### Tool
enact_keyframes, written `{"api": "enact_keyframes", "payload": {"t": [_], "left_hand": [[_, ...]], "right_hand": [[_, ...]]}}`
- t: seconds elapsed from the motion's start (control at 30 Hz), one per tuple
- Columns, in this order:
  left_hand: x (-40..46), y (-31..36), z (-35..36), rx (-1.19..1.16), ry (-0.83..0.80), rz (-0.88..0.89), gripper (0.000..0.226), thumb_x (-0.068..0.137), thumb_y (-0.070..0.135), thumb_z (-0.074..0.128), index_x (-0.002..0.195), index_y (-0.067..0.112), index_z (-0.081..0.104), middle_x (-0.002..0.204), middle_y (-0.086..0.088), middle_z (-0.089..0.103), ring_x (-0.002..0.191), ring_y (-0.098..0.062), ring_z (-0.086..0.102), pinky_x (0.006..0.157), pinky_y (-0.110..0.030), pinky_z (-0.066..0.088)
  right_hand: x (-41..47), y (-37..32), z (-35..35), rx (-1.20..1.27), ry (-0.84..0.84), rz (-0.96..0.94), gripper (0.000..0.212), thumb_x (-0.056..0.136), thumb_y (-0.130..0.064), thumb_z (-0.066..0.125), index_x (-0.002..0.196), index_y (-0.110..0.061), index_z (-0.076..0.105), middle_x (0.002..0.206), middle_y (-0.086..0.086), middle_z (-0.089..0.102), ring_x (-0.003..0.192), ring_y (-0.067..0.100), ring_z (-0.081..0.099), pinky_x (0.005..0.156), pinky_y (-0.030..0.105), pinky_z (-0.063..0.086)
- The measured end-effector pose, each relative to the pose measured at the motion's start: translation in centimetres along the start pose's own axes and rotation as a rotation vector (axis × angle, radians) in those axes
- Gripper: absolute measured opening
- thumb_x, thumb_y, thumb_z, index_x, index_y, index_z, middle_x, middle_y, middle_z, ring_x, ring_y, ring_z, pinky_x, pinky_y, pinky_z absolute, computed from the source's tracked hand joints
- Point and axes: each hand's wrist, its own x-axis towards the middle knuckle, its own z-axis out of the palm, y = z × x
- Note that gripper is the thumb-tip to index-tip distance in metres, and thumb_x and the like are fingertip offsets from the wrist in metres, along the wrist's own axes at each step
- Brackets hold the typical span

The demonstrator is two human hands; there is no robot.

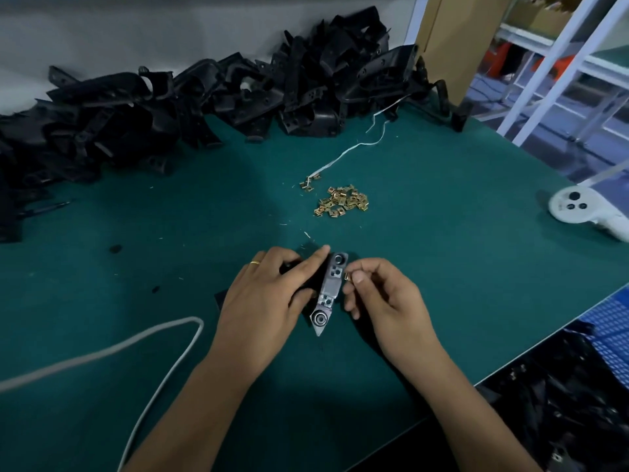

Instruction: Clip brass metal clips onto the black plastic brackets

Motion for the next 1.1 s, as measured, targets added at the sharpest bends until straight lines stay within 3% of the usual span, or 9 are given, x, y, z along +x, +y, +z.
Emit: {"api": "enact_keyframes", "payload": {"t": [0.23, 0.5, 0.77, 0.9, 1.1], "left_hand": [[0.0, -0.3, 0.1, 0.027, -0.019, 0.018, 0.067, 0.091, 0.029, 0.071, 0.151, 0.043, 0.046, 0.115, 0.007, 0.055, 0.103, -0.017, 0.053, 0.083, -0.033, 0.049], [0.0, -0.3, -0.1, -0.019, -0.031, -0.008, 0.066, 0.093, 0.028, 0.067, 0.152, 0.045, 0.043, 0.117, 0.009, 0.054, 0.104, -0.013, 0.051, 0.084, -0.031, 0.046], [-0.2, -0.4, -0.1, -0.002, -0.070, 0.024, 0.066, 0.094, 0.027, 0.067, 0.153, 0.044, 0.042, 0.116, 0.011, 0.054, 0.103, -0.014, 0.052, 0.085, -0.032, 0.047], [-0.4, -0.4, 0.0, -0.042, -0.101, 0.070, 0.066, 0.094, 0.024, 0.064, 0.153, 0.044, 0.043, 0.118, 0.011, 0.053, 0.104, -0.016, 0.052, 0.087, -0.037, 0.049], [-0.4, -0.2, 0.1, -0.084, -0.088, 0.071, 0.068, 0.095, 0.022, 0.061, 0.154, 0.045, 0.039, 0.120, 0.012, 0.051, 0.105, -0.016, 0.051, 0.085, -0.038, 0.051]], "right_hand": [[0.1, 0.2, -0.1, 0.024, -0.049, -0.023, 0.010, 0.105, -0.006, 0.058, 0.107, -0.011, 0.066, 0.078, 0.006, 0.070, 0.068, 0.018, 0.063, 0.067, 0.029, 0.053], [0.1, -0.1, -0.2, 0.166, 0.013, -0.067, 0.013, 0.102, 0.004, 0.057, 0.113, 0.002, 0.050, 0.085, 0.021, 0.069, 0.070, 0.027, 0.065, 0.063, 0.031, 0.054], [0.2, 0.0, -0.5, 0.135, -0.028, -0.051, 0.015, 0.100, 0.005, 0.060, 0.111, 0.000, 0.052, 0.082, 0.011, 0.071, 0.067, 0.023, 0.065, 0.060, 0.027, 0.052], [0.2, 0.0, -0.6, 0.172, -0.066, -0.074, 0.016, 0.099, 0.006, 0.061, 0.109, 0.001, 0.050, 0.075, 0.014, 0.069, 0.063, 0.023, 0.065, 0.059, 0.029, 0.052], [1.6, -0.3, -1.6, 0.176, -0.149, -0.003, 0.029, 0.096, -0.020, 0.074, 0.114, -0.006, 0.055, 0.076, 0.019, 0.071, 0.063, 0.025, 0.067, 0.056, 0.030, 0.051]]}}
